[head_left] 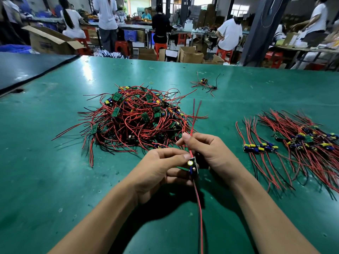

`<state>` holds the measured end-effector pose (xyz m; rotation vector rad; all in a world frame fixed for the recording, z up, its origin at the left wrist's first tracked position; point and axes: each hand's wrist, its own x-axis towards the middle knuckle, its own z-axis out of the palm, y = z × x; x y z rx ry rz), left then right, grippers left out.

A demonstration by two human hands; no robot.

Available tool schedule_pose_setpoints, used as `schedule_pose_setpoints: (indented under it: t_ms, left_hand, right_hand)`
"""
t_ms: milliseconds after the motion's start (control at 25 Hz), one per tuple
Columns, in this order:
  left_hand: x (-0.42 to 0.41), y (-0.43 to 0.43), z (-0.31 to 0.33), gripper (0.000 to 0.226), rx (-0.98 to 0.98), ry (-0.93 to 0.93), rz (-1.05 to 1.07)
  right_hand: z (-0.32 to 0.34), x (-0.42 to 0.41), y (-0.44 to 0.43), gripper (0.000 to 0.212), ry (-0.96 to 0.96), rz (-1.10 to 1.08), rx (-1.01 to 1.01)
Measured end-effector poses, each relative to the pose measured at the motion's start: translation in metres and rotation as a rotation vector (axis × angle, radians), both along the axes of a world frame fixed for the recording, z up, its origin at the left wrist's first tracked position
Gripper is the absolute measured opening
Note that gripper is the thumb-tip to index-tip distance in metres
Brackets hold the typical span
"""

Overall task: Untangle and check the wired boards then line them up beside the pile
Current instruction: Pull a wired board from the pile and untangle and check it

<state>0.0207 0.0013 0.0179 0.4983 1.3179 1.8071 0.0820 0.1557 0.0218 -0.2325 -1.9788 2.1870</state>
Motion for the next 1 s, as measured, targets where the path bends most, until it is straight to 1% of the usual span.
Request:
schedule_pose_setpoints:
  t_ms: [160,240,280,360,400,520,640,760,920,1000]
  left_hand:
    - [0.0033,0.0022,-0.0011,0.023,-0.021,0.017,0.017]
    - [0.0032,0.0034,-0.0015,0.010,-0.040,0.063,0.066]
    - [0.0027,0.0038,-0.0013,0.009,-0.051,0.092,0.096]
    - [0.0015,0.0042,-0.0035,0.023,-0.073,0.132,0.149]
    - [0.0011,0.0045,-0.0046,0.025,-0.084,0.146,0.165]
    - [0.0028,0.0059,-0.0059,0.019,-0.112,0.176,0.190]
    - [0.0035,0.0072,-0.0056,0.009,-0.098,0.125,0.173]
    - [0.0031,0.0058,-0.0052,0.007,-0.102,0.090,0.156]
    - [0.0044,0.0069,-0.0050,0.009,-0.094,0.112,0.213]
    - [0.0055,0.0080,-0.0055,0.011,-0.087,0.113,0.248]
  right_hand:
    - [-0.0012,0.0006,-0.0036,0.026,0.005,0.026,0.034]
    - [-0.0013,0.0008,-0.0029,0.032,-0.022,0.022,0.066]
    - [-0.0020,0.0006,-0.0021,0.036,-0.041,0.020,0.087]
    - [-0.0032,0.0013,-0.0011,0.041,-0.063,0.031,0.128]
    - [-0.0037,0.0016,-0.0005,0.042,-0.068,0.038,0.146]
    - [-0.0045,0.0019,0.0017,0.036,-0.075,0.037,0.165]
    - [-0.0052,0.0006,0.0035,0.031,-0.061,0.002,0.180]
    - [-0.0060,-0.0005,0.0024,0.030,-0.052,-0.035,0.159]
    - [-0.0069,-0.0019,0.0028,0.046,-0.082,-0.141,0.187]
    - [-0.0077,-0.0023,0.0035,0.045,-0.091,-0.187,0.207]
